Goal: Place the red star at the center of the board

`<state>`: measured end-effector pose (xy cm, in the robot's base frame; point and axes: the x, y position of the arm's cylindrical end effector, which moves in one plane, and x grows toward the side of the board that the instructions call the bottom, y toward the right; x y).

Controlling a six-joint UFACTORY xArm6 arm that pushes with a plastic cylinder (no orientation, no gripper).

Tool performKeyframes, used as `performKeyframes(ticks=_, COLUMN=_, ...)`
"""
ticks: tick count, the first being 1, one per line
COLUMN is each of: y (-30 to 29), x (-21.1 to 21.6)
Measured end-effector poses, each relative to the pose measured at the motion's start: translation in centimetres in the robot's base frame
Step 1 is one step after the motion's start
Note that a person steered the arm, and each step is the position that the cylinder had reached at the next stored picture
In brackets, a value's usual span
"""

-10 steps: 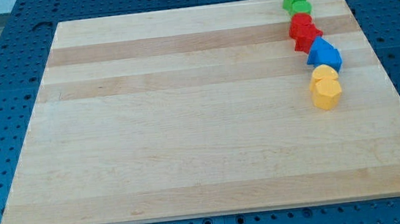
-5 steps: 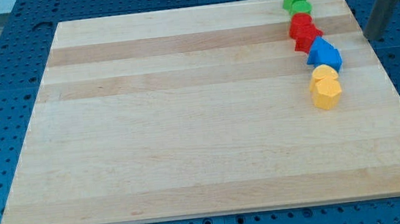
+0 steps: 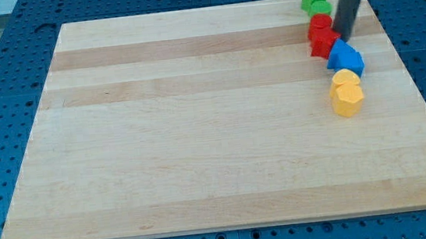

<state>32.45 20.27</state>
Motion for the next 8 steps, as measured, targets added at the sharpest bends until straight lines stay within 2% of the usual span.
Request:
performKeyframes(ticks=2, y=-2.2, x=0.4)
performKeyframes(ticks=4, y=-9.7, x=2.9)
performKeyframes(ticks=6, y=-16.0, x=11.0)
performKeyframes(ticks=7, y=-16.7, x=10.1)
performKeyframes(ticks=8, y=-15.6, x=6.3)
